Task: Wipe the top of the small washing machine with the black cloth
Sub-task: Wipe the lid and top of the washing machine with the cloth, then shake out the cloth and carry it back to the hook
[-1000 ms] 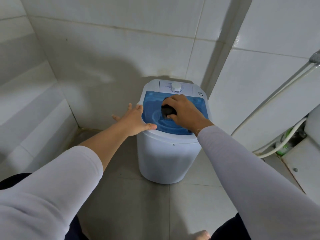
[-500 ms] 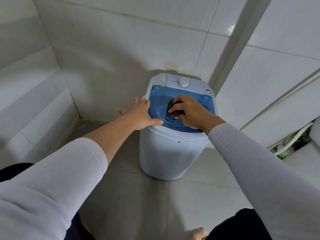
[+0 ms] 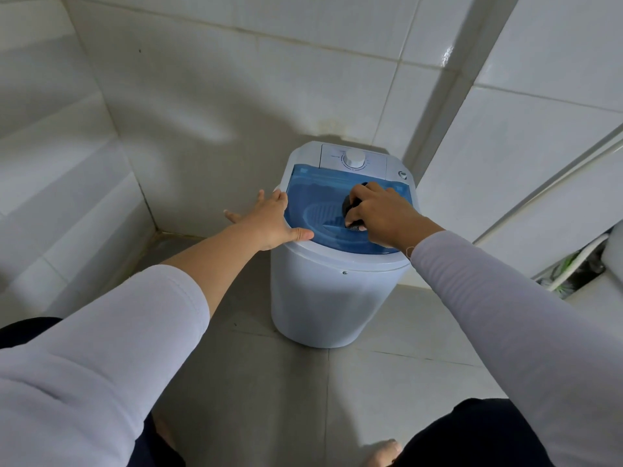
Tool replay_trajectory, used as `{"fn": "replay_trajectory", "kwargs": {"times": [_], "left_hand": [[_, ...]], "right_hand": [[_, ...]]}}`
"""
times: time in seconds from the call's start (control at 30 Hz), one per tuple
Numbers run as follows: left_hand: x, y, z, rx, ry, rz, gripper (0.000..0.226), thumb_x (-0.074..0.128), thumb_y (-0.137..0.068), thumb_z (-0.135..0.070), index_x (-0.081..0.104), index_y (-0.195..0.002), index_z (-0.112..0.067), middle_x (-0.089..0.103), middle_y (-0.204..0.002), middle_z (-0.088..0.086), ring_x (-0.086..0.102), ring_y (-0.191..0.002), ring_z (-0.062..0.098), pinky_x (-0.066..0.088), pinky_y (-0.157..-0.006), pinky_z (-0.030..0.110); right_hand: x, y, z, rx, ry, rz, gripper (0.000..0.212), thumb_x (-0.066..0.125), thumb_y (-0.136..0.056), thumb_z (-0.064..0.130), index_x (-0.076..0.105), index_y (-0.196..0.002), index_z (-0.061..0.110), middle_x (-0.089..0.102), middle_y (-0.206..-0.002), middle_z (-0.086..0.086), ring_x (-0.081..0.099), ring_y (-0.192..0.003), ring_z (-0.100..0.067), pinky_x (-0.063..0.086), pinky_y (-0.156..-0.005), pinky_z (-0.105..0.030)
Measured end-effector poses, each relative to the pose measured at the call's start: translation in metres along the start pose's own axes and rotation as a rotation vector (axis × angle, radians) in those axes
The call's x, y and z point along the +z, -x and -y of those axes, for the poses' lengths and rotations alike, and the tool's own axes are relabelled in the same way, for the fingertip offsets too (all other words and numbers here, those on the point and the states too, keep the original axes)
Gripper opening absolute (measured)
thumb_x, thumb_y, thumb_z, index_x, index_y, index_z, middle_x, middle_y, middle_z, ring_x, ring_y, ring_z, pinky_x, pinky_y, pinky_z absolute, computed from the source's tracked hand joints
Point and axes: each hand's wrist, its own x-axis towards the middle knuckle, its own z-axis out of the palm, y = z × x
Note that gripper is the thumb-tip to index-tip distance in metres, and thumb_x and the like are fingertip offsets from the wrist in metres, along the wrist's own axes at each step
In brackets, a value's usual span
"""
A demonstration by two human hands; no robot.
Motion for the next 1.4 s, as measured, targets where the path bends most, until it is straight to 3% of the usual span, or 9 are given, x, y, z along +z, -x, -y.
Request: {"fn": "replay_trajectory", "kwargs": {"times": [0.13,0.3,0.53,0.7,0.83,0.9,1.03,1.23,1.4], "left_hand": [[0.0,-0.001,0.001,-0.002,0.003,-0.006,0.103,0.054,-0.076,-0.07,0.002,-0.152,-0.024,0.001,-0.161,-0.007,-0.009,-0.149,0.022,0.002,-0.104,0.075],[0.0,0.001,0.0,-0.007,0.018,0.005,0.102,0.053,-0.077,-0.068,0.0,-0.152,-0.023,-0.001,-0.162,-0.005,-0.011,-0.149,0.022,0.0,-0.106,0.074],[0.001,0.0,0.0,0.009,0.026,0.011,0.103,0.055,-0.077,-0.067,0.001,-0.152,-0.022,-0.003,-0.161,-0.006,-0.011,-0.149,0.022,0.001,-0.105,0.075],[-0.004,0.002,-0.002,0.031,0.003,0.014,0.101,0.055,-0.077,-0.066,0.005,-0.152,-0.021,0.001,-0.161,-0.006,-0.01,-0.149,0.023,0.003,-0.105,0.075],[-0.006,0.004,-0.003,0.031,0.001,0.012,0.099,0.056,-0.078,-0.065,0.008,-0.151,-0.019,0.004,-0.161,-0.004,-0.008,-0.149,0.023,0.005,-0.106,0.075],[-0.007,0.005,-0.004,0.028,-0.021,0.012,0.099,0.056,-0.078,-0.066,0.008,-0.152,-0.02,0.004,-0.161,-0.005,-0.009,-0.149,0.022,0.007,-0.106,0.075],[-0.009,0.001,-0.003,0.057,-0.037,0.028,0.098,0.058,-0.076,-0.065,0.01,-0.152,-0.025,0.002,-0.161,-0.004,-0.012,-0.148,0.022,0.006,-0.105,0.076],[-0.02,-0.012,-0.024,0.167,0.076,-0.029,0.051,0.046,-0.092,-0.053,0.04,-0.14,-0.038,0.009,-0.161,-0.01,-0.007,-0.149,0.017,0.003,-0.106,0.074],[-0.021,-0.03,-0.054,0.203,0.02,0.029,0.038,0.038,-0.101,-0.03,0.045,-0.138,-0.035,0.009,-0.161,-0.011,-0.007,-0.149,0.019,0.002,-0.109,0.071]], "right_hand": [[0.001,0.004,-0.004,0.042,-0.017,-0.009,0.035,0.06,-0.085,0.009,0.063,-0.118,0.022,0.048,-0.124,-0.007,0.041,-0.118,-0.028,0.04,-0.094,-0.04],[0.016,0.016,-0.01,0.201,-0.278,-0.123,0.032,0.057,-0.086,0.002,0.066,-0.113,0.017,0.051,-0.114,-0.012,0.049,-0.105,-0.031,0.046,-0.091,-0.037],[0.01,0.021,-0.018,0.381,-0.549,-0.142,0.027,0.055,-0.086,0.004,0.065,-0.108,0.017,0.055,-0.114,-0.013,0.052,-0.105,-0.029,0.037,-0.089,-0.028],[-0.007,0.019,-0.019,0.413,-0.702,-0.286,0.029,0.059,-0.085,0.006,0.062,-0.111,0.018,0.059,-0.116,-0.009,0.051,-0.102,-0.021,0.034,-0.088,-0.025],[-0.01,0.016,-0.01,0.282,-0.863,-0.113,0.05,0.069,-0.078,0.007,0.053,-0.121,0.027,0.057,-0.127,-0.005,0.051,-0.112,-0.017,0.04,-0.102,-0.031],[-0.011,0.016,-0.01,0.268,-0.928,0.005,0.061,0.073,-0.077,0.013,0.045,-0.128,0.031,0.054,-0.131,-0.004,0.049,-0.112,-0.016,0.038,-0.098,-0.027],[-0.016,0.017,-0.019,0.349,-1.056,-0.05,0.048,0.062,-0.087,0.02,0.045,-0.13,0.032,0.059,-0.122,-0.007,0.056,-0.11,-0.019,0.038,-0.091,-0.026],[-0.01,0.005,-0.028,0.574,-0.991,-0.201,0.031,0.039,-0.094,0.013,0.059,-0.117,0.021,0.066,-0.107,-0.008,0.064,-0.097,-0.025,0.052,-0.092,-0.043],[-0.005,-0.006,-0.03,0.641,-0.828,-0.17,0.032,0.04,-0.095,0.012,0.061,-0.119,0.012,0.064,-0.12,-0.013,0.059,-0.101,-0.027,0.041,-0.087,-0.025]]}}
